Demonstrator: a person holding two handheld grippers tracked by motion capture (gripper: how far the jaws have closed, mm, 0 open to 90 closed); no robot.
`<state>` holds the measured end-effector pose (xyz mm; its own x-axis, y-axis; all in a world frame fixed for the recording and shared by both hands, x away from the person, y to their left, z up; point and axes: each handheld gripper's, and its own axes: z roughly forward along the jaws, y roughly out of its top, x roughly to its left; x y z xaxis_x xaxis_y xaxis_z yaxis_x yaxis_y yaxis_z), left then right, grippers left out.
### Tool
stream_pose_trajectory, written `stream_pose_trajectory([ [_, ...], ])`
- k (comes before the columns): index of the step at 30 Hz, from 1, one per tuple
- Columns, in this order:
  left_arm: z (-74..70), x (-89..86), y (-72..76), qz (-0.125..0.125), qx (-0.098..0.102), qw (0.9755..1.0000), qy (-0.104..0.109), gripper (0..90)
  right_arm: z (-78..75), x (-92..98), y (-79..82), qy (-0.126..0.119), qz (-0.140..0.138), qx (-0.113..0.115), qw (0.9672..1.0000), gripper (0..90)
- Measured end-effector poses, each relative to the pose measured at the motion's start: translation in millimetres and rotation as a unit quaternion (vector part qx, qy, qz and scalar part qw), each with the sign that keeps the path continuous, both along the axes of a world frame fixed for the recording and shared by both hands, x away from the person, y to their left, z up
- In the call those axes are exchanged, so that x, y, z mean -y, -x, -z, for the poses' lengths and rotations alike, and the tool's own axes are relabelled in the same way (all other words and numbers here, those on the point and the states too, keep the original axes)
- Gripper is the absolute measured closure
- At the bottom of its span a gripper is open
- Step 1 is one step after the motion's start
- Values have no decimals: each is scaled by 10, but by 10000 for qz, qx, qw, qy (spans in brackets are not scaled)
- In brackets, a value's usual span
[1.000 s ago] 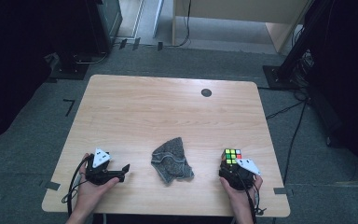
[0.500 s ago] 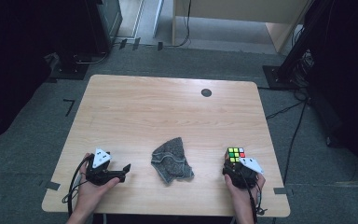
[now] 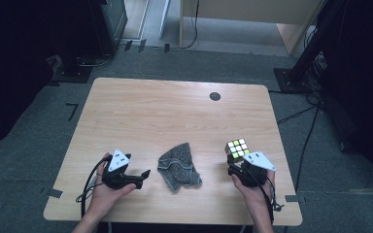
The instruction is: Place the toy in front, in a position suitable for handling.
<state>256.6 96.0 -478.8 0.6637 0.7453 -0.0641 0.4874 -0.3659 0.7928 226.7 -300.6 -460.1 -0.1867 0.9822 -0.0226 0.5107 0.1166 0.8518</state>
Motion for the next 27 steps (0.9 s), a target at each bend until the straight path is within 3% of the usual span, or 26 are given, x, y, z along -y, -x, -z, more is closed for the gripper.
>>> stream_pose_trajectory([
  [2,1,113,-9,148,61,9999,16,134,-15,-84,-38,-60,-132,-20,9999,344],
  [4,-2,234,-22,358,60,9993,70,136,7,-118,-61,-144,-188,-58,9997,344],
  [7,-13,403,-60,594,-56,9976,359,164,34,-153,-75,-146,-244,-70,9996,344],
  [8,-16,468,-81,642,-104,9966,506,242,52,-191,-71,-206,-311,-75,9993,344],
  [11,4,598,-127,676,-184,9960,563,270,64,-221,-58,-331,-394,-84,9986,344],
  [14,67,707,-164,723,-242,9964,369,280,87,-303,-28,-182,-600,-34,9980,344],
  [18,158,814,-199,736,-374,9962,283,277,111,-349,-16,-206,-666,-43,9976,344],
  [19,199,865,-196,729,-372,9965,147,266,131,-374,-10,-240,-738,-77,9970,343],
  [22,238,893,-197,724,-412,9965,17,277,153,-392,-2,-300,-825,-127,9961,343],
  [24,267,904,-198,735,-442,9963,-77,329,179,-416,6,-268,-885,-157,9956,344],
  [26,275,902,-202,737,-475,9961,-120,450,218,-448,15,-193,-937,-207,9952,343],
  [27,274,899,-197,744,-455,9960,-181,450,218,-448,15,-193,-937,-207,9952,343],
])
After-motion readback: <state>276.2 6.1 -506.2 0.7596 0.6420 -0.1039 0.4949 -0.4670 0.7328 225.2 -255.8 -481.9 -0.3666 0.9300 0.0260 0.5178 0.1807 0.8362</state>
